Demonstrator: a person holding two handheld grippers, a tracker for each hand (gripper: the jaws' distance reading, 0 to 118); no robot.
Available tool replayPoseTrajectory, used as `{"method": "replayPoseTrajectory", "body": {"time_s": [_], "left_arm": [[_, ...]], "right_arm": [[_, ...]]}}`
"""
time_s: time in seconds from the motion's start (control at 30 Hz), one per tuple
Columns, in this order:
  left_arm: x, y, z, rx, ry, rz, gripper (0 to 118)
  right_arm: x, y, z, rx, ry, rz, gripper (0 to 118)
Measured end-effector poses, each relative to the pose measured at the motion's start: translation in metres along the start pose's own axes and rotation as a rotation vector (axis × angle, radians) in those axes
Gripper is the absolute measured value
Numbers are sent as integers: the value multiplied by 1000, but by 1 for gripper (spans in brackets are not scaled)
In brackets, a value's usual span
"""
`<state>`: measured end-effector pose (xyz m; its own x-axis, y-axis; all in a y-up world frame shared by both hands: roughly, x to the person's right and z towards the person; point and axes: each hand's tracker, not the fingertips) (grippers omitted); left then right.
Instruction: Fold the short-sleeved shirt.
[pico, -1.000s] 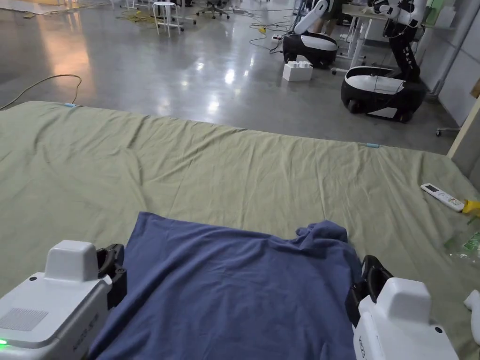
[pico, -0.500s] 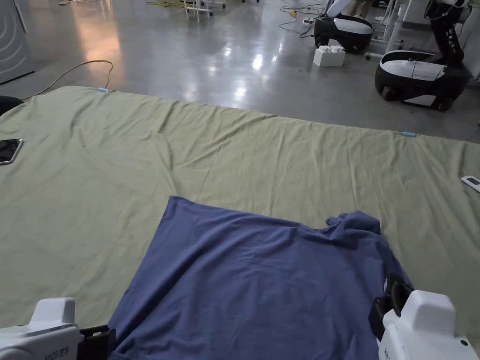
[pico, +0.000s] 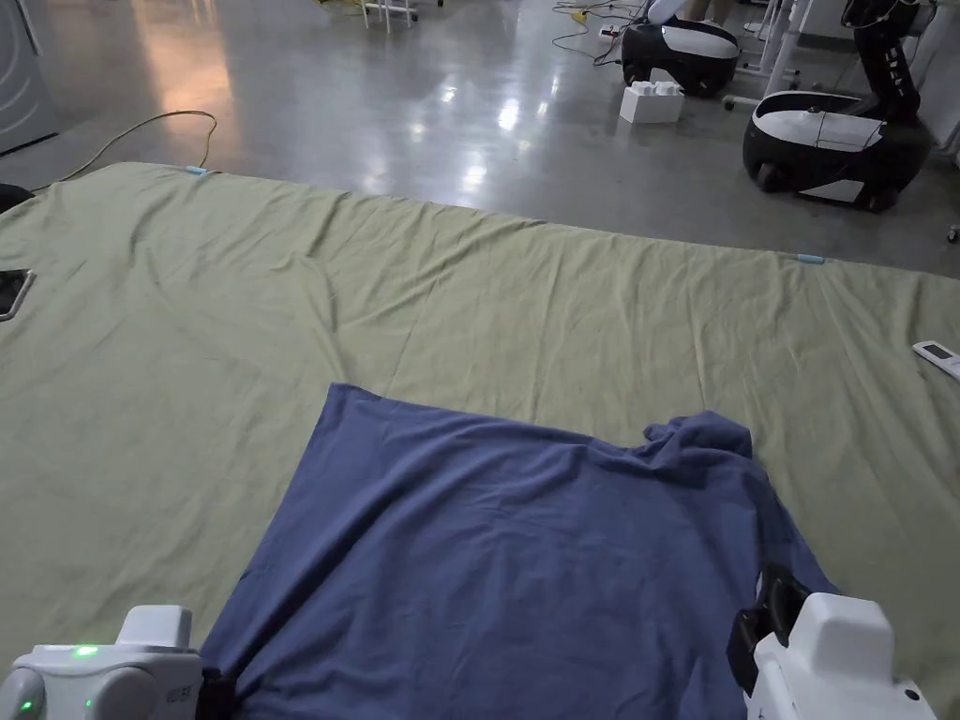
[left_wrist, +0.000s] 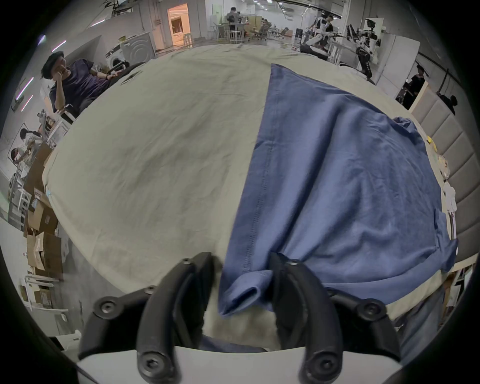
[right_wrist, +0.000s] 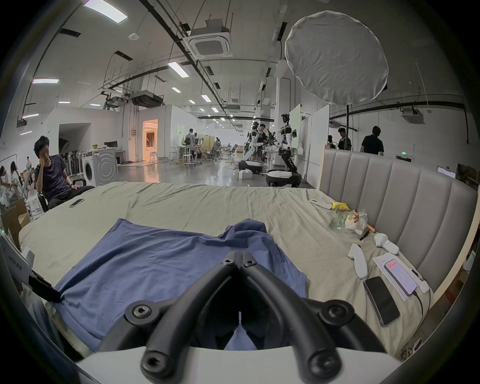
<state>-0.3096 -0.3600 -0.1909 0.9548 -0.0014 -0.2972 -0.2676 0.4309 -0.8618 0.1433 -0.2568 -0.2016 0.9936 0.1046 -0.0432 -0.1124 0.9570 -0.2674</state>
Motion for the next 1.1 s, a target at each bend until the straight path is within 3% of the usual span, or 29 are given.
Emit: {"method": "replayPoseTrajectory", "body": {"time_s": [0.03, 0.1, 0.3, 0.37, 0.5, 0.63, 0.67, 0.83, 0.93, 1.03, 1.1], "left_arm": [[-1, 1, 2, 3, -14, 0, 20], [-3, 1, 8, 4, -66, -1, 9], [-14, -2, 30, 64, -98, 26, 8], [-14, -4, 32, 72, -104, 24, 8], [-13, -4, 31, 82, -100, 16, 8], [-12, -6, 26, 80, -95, 14, 8], [-12, -6, 26, 79, -95, 15, 8], [-10, -7, 26, 73, -93, 14, 8], [-8, -8, 27, 70, -92, 10, 8], [-8, -11, 22, 68, -92, 7, 8], [-8, -12, 21, 66, -93, 10, 8]], "right_arm": [[1, -1, 0, -5, 0, -1, 1], [5, -4, 2, -14, -3, -2, 1], [41, -7, 15, -78, -38, 8, 1], [58, -10, 15, -174, -54, 23, 1], [93, -32, 15, -395, -69, -28, 4], [112, -64, 14, -591, -88, -24, 49], [114, -73, 12, -640, -76, -11, 55], [112, -105, -2, -776, -63, -63, 63], [105, -118, -14, -798, -47, -87, 60], [99, -117, -19, -800, -41, -78, 41], [98, -111, -20, -787, -2, -39, 18]]}}
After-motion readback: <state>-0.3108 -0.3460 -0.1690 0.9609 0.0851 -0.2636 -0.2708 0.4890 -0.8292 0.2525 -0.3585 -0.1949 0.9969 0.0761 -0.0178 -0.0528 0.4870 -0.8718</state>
